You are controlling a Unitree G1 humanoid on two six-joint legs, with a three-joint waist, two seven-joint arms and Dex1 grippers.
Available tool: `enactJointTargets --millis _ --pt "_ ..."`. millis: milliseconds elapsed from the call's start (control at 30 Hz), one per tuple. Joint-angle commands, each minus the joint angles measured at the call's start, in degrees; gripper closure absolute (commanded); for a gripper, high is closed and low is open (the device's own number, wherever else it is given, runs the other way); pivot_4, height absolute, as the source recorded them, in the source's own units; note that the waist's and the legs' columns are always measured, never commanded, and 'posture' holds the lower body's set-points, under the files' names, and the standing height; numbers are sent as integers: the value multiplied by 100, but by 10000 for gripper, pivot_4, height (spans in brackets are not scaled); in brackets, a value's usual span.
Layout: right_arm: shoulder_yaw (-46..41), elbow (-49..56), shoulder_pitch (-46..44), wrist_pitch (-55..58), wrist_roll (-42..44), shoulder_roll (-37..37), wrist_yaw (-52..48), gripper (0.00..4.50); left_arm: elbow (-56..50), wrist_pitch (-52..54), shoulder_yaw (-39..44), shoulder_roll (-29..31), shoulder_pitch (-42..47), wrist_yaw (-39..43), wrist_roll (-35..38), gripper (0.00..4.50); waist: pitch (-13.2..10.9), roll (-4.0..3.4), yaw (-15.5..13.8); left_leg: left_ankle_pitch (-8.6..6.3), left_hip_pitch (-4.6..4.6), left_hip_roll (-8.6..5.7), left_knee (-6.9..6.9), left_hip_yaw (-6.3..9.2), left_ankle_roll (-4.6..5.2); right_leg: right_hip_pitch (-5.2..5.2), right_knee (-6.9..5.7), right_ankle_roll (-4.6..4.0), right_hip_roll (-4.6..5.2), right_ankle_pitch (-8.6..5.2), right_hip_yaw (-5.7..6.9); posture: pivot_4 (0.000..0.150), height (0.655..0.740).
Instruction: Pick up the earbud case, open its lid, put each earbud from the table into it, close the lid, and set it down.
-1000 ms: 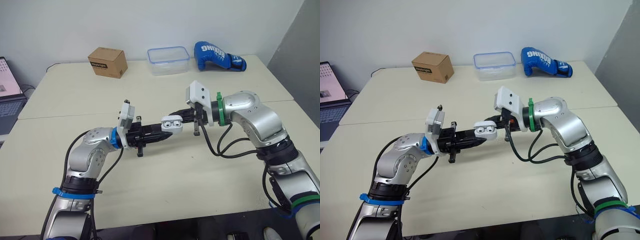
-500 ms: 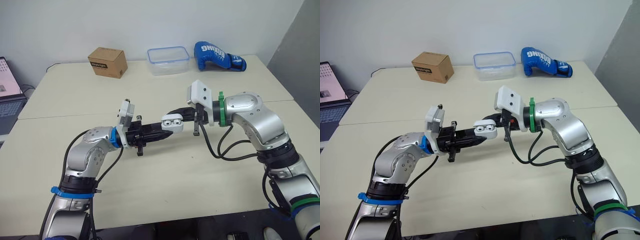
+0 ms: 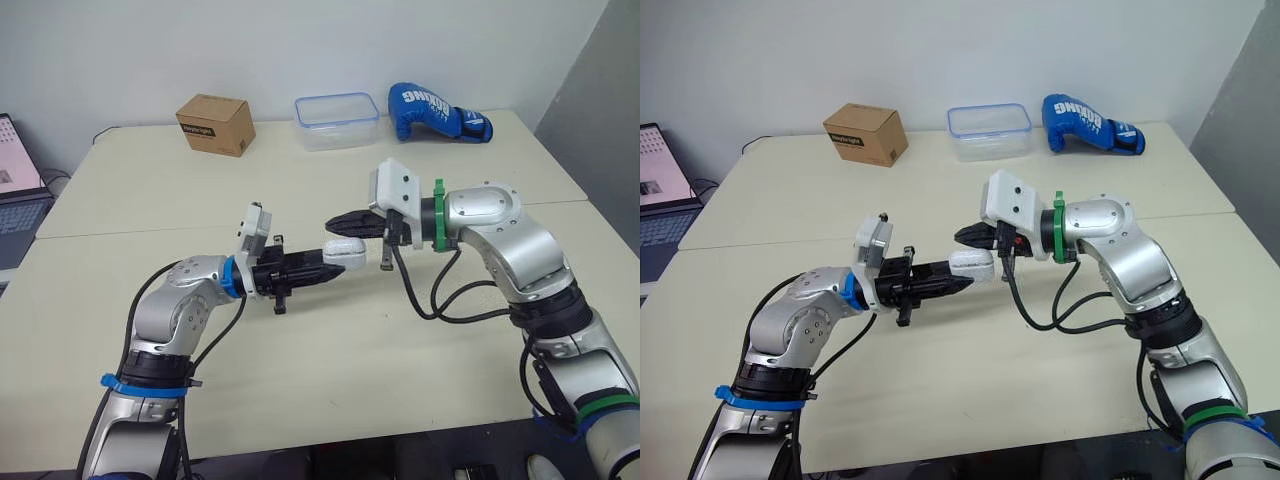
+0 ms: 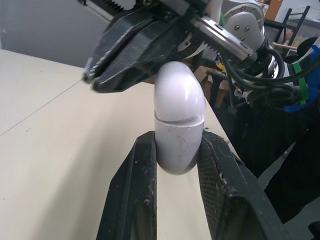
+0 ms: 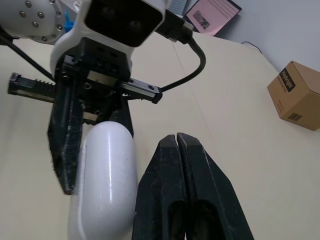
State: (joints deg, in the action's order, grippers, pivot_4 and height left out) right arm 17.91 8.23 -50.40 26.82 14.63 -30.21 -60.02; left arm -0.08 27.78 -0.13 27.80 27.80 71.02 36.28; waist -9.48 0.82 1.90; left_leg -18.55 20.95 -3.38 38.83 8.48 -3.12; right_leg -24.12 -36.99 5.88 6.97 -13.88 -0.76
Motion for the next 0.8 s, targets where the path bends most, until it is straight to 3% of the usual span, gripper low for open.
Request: enactJointTargets --millis 33,433,700,800 --pt "-84 364 49 29 141 -64 -191 44610 36 -179 136 9 34 36 31 37393 0 0 0 0 0 0 0 0 0 0 0 0 0 0 1 1500 7307" --pt "-314 496 71 279 177 -462 -450 44610 167 -114 110 20 45 -120 -46 37393 0 0 -10 0 0 0 0 0 0 1 1 0 0 0 0 1500 7307" --pt "-1101 723 543 1141 801 -1180 -436 44610 272 2316 -47 38 783 -1674 -13 37393 -1 3 -16 -1 0 -1 1 1 1 4 -1 0 0 0 2 1500 7307" --pt "-1246 878 825 1368 924 -1256 -296 44610 521 2927 -137 3 1047 -1732 85 37393 -1 3 -7 -1 1 -2 1 -3 1 3 -1 1 0 0 -2 1500 7307"
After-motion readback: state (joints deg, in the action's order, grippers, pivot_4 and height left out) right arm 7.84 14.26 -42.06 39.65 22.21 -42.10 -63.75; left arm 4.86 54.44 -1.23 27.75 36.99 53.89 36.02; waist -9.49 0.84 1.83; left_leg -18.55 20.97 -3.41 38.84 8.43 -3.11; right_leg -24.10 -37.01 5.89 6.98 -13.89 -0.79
